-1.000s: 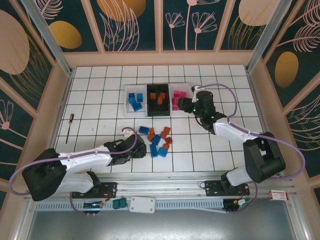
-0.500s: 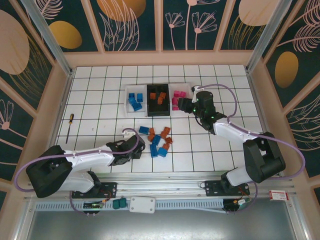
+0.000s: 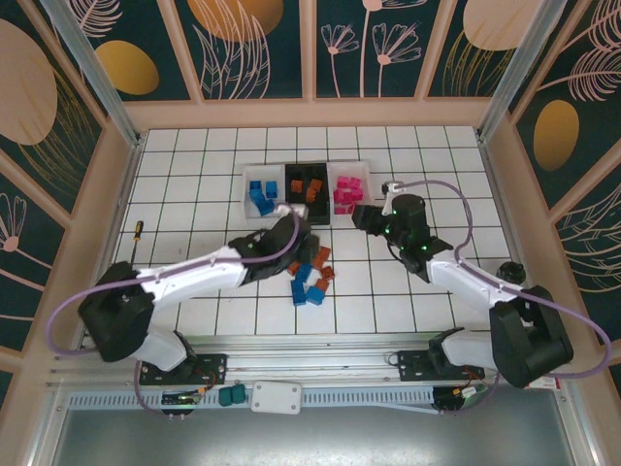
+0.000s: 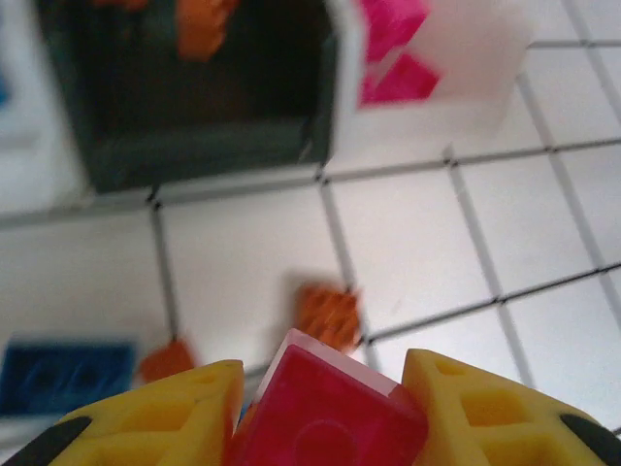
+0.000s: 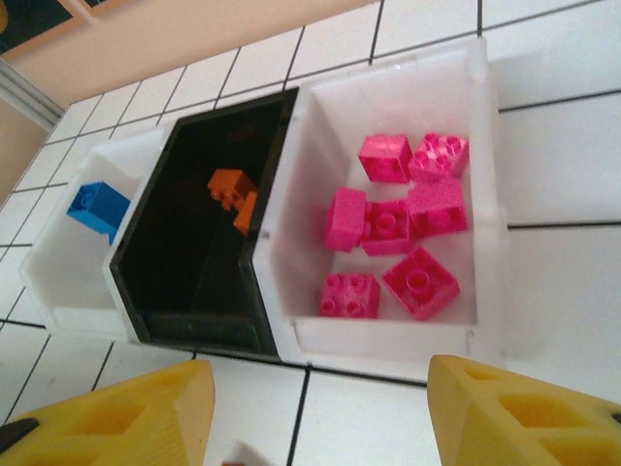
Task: Sort the legos into containers by color
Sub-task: Place the lego in the container.
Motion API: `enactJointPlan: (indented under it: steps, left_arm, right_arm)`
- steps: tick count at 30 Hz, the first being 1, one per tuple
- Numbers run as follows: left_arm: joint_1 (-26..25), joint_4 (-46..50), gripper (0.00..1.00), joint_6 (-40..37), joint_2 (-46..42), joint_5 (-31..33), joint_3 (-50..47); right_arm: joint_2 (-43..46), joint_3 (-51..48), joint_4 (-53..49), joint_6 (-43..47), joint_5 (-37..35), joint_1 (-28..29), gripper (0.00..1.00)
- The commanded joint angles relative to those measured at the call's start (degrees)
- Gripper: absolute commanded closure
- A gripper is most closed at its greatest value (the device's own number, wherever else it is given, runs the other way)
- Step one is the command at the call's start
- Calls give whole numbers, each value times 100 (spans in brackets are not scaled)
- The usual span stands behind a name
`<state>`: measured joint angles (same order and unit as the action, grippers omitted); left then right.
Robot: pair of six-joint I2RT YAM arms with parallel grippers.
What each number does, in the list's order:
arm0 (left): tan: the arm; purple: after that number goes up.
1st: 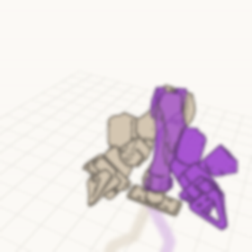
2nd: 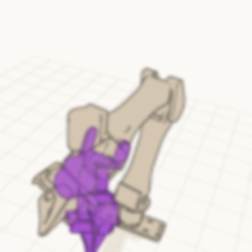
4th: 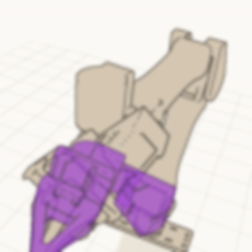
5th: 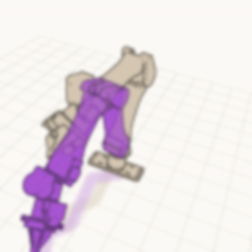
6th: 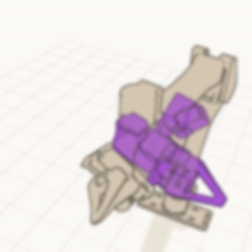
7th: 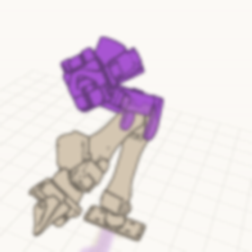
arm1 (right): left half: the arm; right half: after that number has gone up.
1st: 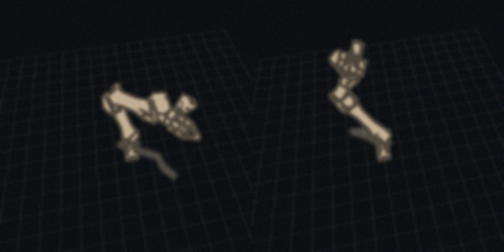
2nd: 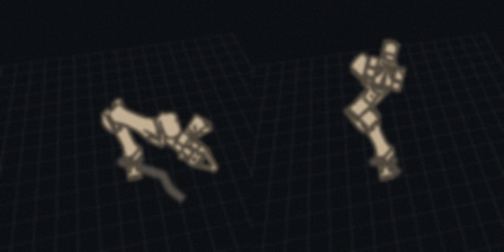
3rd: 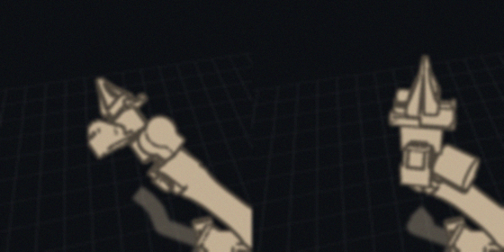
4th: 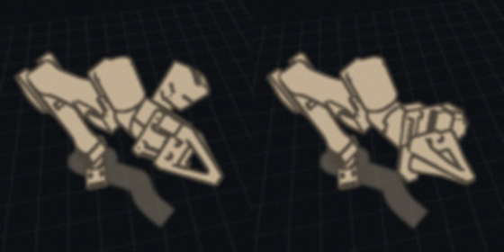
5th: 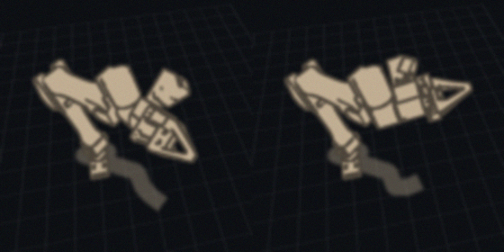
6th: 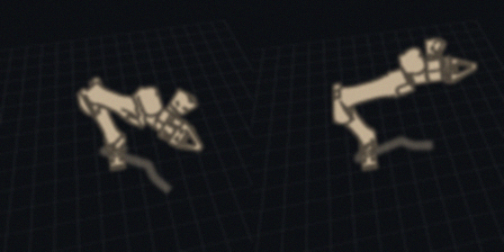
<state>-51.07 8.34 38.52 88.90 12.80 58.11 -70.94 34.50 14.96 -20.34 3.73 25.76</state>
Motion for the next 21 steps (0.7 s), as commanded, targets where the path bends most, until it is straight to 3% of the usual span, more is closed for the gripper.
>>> enactJointPlan:
  steps: [1,8,12,17,21]
  left_arm:
    - [291,-215,67,-674,859,-377,1017]
    - [636,551,67,-1073,3136,-600,4004]
    - [876,899,65,-992,3948,-629,4992]
    - [950,1060,39,-875,4387,-900,5865]
    - [943,859,21,-800,3977,-1069,5809]
  right_arm:
    - [349,-343,-121,-155,59,40,40]
    - [814,-725,-459,-212,66,132,40]
    - [976,-807,-618,-190,137,269,40]
    - [1057,-966,-618,-139,520,526,39]
    - [853,-990,-554,-43,794,1138,39]
